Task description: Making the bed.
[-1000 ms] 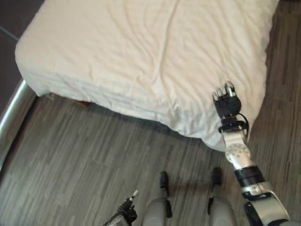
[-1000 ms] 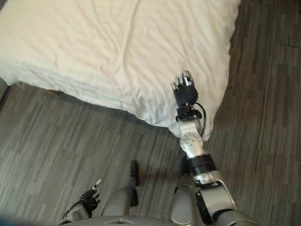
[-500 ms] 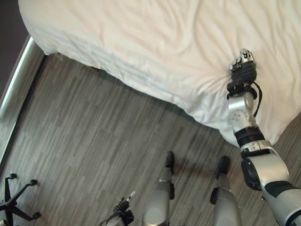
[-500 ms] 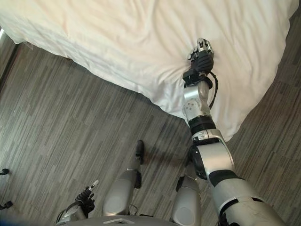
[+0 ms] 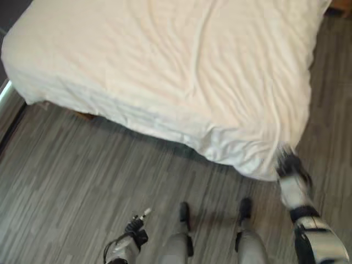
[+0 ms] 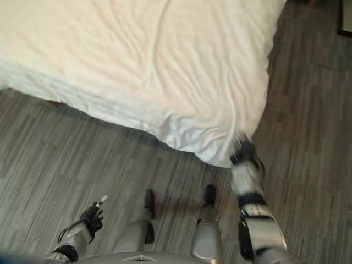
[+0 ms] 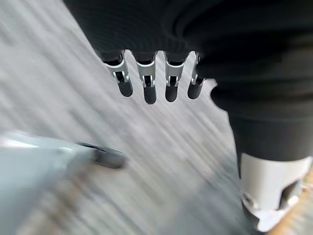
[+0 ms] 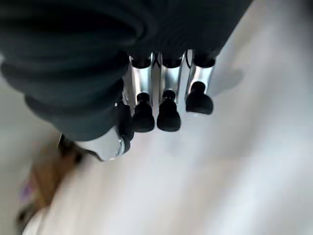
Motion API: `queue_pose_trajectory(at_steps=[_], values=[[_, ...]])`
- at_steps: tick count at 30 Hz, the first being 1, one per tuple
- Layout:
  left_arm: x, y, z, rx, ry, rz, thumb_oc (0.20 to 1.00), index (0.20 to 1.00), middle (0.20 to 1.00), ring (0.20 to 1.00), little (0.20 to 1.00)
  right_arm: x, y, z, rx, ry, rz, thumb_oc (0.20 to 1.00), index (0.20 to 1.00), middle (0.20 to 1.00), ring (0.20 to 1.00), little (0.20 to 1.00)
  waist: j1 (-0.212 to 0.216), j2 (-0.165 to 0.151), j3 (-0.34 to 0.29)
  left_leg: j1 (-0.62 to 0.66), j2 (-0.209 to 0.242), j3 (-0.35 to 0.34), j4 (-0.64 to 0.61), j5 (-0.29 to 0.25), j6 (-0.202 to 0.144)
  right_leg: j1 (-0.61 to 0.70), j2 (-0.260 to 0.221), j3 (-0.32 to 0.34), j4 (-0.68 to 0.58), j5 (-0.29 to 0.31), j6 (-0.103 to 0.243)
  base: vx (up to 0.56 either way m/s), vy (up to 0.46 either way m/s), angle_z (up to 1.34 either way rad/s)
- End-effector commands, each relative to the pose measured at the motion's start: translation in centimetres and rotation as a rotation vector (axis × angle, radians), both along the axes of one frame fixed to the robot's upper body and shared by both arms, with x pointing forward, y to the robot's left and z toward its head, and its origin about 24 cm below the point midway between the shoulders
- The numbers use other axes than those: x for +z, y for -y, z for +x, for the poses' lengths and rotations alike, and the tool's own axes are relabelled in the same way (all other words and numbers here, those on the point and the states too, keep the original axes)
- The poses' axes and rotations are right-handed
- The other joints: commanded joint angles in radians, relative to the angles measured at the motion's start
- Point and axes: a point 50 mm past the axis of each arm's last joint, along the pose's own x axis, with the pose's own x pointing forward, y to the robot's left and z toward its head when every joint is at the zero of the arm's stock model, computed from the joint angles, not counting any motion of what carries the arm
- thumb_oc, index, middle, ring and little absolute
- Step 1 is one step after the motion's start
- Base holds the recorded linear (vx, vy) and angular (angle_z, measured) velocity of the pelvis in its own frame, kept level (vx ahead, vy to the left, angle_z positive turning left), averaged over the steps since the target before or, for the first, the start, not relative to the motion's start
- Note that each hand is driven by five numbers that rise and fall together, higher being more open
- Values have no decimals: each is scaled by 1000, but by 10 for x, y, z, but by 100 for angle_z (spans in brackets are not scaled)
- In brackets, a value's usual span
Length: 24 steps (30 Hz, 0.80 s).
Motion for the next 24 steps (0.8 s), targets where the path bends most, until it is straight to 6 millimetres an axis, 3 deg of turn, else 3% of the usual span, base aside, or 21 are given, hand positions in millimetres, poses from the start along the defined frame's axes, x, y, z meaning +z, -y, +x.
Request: queue_pose_trajectory(at_steps=[1,2,3,4,5,6,7,8,9,10,11,13,14,15,16,18,20,21,22,23,24], values=[[5,-6,9,-25,14,43,1000,1000,1000,1000,1000,6,22,-15,76,-66,-136,200,200,200,200,200,-21,37,35,74,8,39,18,-42,-12,36,70,41,17,-128,-55,14,-101,-95],[16,-16,17,-51,55,106,1000,1000,1000,1000,1000,10,30,-18,92,-84,-179,200,200,200,200,200,-27,22,36,70,17,42,123,-73,-20,61,76,50,17,-134,-59,-46,-76,-71],[40,-35,38,-63,157,186,1000,1000,1000,1000,1000,25,40,-14,150,-72,-279,391,391,391,391,391,-10,-2,41,58,14,-14,212,-82,-24,99,80,56,17,-144,-65,-86,-69,-45],[59,-46,54,-38,245,227,1000,1000,1000,1000,1000,34,37,-2,197,-41,-322,1000,1000,1000,1000,1000,6,-16,45,49,-16,-94,259,-78,-33,109,84,66,17,-136,-69,-100,3,-34],[79,-56,67,-22,337,273,1000,1000,1000,1000,1000,40,34,3,241,-26,-363,1000,1000,1000,1000,1000,19,-27,39,50,-43,-175,284,-77,-40,114,88,75,17,-133,-71,-57,93,-36],[139,-77,96,12,554,406,1000,1000,1000,1000,1000,52,22,14,377,-19,-487,1000,1000,1000,1000,1000,53,-38,5,82,-98,-370,259,-121,-19,119,106,118,17,-126,-66,-54,111,-91],[154,-64,55,-38,690,515,1000,1000,1000,1000,1000,41,18,-5,357,-69,-517,1000,1000,1000,1000,1000,99,-39,-5,108,-106,-468,237,-118,-6,127,117,138,17,-121,-65,-32,97,-111],[127,-36,49,-5,637,435,1000,1000,1000,1000,1000,26,7,-25,362,-124,-510,1000,1000,1000,1000,1000,94,-52,-22,128,-89,-468,192,-129,-1,133,118,138,17,-126,-66,-34,87,-144],[156,-10,73,-83,802,428,1000,1000,1000,1000,1000,27,5,-32,416,-142,-571,1000,1000,1000,1000,1000,79,-59,-51,167,-73,-448,129,-139,12,139,120,134,17,-125,-62,-5,63,-101],[156,-9,73,-84,801,428,1000,1000,1000,1000,1000,27,5,-32,415,-143,-572,1000,1000,1000,1000,1000,80,-60,-52,168,-73,-448,124,-133,11,137,118,135,17,-122,-62,-7,123,-3],[168,21,79,-230,841,468,1000,1000,1000,1000,1000,24,-6,-43,388,-162,-586,1000,1000,1000,1000,1000,55,-64,-86,217,-38,-396,17,-116,22,153,119,105,17,-122,-58,-64,88,38],[167,29,77,-283,829,504,1000,1000,1000,1000,1000,24,-14,-44,403,-150,-590,1000,1000,1000,1000,1000,44,-78,-98,221,-50,-398,13,-123,31,151,113,92,17,-109,-53,-112,82,20],[193,44,87,-357,931,572,1000,1000,1000,1000,1000,31,-30,-30,437,-98,-621,1000,1000,1000,1000,1000,41,-85,-83,234,-59,-352,13,-130,51,145,114,67,57,-98,-42,-252,86,-29],[197,49,89,-372,947,588,1000,1000,1000,1000,1000,34,-43,-26,475,-65,-640,1000,1000,1000,1000,1000,59,-73,-60,240,-52,-313,13,-128,61,120,109,-17,132,-122,-40,-267,87,-86],[197,49,89,-372,947,589,1000,1000,1000,1000,1000,34,-43,-26,474,-65,-640,1000,1000,1000,1000,1000,62,-76,-62,236,-56,-312,13,-124,62,112,106,-14,139,-122,-39,-262,78,-132],[195,58,86,-418,948,577,1000,1000,1000,1000,1000,52,-57,-17,567,-14,-785,1000,1000,1000,1000,1000,85,-51,-33,247,-44,-216,13,-116,68,127,70,-202,253,-185,-53,-282,72,-138],[194,60,84,-433,948,577,1000,1000,1000,1000,1000,60,-56,-15,581,-5,-843,1000,1000,1000,1000,1000,96,-48,-31,250,-40,-181,13,-109,74,138,54,-240,283,-196,-57,-160,3,-131],[186,59,79,-455,906,592,1000,1000,1000,1000,1000,80,-61,-6,616,63,-944,1000,1000,1000,1000,1000,119,-44,-37,258,-30,-111,21,-115,78,194,43,-297,284,-233,-62,-103,-106,-129],[179,61,75,-470,879,580,1000,1000,1000,1000,1000,92,-64,-2,607,125,-958,1000,1000,1000,1000,1000,119,-54,-47,256,-34,-87,20,-114,75,230,76,-262,219,-236,-61,-62,-105,-150],[179,61,75,-470,879,580,1000,1000,1000,1000,1000,92,-64,-2,607,124,-957,1000,1000,1000,1000,1000,122,-54,-48,255,-34,-84,18,-110,76,231,78,-260,210,-228,-62,47,-158,-167],[169,63,73,-481,839,552,1000,1000,1000,1000,1000,104,-64,2,589,180,-967,1000,1000,1000,1000,1000,118,-64,-57,263,-24,-55,19,-110,68,245,114,-208,151,-228,-78,105,-151,-146]])
